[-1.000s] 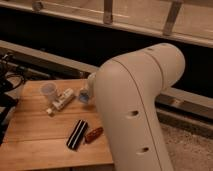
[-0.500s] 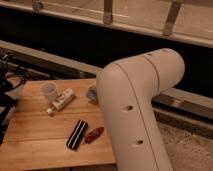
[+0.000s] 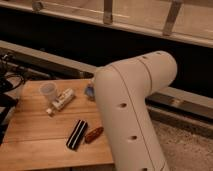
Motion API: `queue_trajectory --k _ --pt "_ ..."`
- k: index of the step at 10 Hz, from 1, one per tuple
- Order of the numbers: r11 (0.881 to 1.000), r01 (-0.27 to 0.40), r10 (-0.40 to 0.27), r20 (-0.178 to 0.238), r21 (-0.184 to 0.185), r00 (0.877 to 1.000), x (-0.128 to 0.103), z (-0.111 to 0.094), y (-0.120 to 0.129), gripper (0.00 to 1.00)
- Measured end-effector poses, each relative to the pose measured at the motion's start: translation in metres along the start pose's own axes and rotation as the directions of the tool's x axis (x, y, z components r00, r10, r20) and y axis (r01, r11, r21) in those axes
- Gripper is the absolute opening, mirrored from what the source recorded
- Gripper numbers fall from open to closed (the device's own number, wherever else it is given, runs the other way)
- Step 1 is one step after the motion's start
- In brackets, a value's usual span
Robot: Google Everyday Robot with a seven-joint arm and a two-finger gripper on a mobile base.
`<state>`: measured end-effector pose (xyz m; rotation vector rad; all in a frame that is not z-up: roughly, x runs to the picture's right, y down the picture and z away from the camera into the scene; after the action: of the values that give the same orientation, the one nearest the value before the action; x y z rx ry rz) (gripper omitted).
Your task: Wipe the white sponge on the table
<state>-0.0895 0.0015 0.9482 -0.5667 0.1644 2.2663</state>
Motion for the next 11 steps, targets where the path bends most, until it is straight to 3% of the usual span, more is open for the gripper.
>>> queue_trajectory --k 3,6,8,11 --pt "0.999 0.038 -0.038 -0.001 -0.002 0.999 -0.008 0.006 0.011 0.00" --pt "0.998 0.064 -0.064 -0.011 -0.024 0.998 0.001 0.019 0.041 0.00" --pt "0.994 0.101 -0.101 -0.020 -0.032 0.995 0.006 0.020 0.048 0.00" --pt "0.991 0.121 -0.122 -0.026 -0.049 0.992 0.010 0.018 0.053 0.22"
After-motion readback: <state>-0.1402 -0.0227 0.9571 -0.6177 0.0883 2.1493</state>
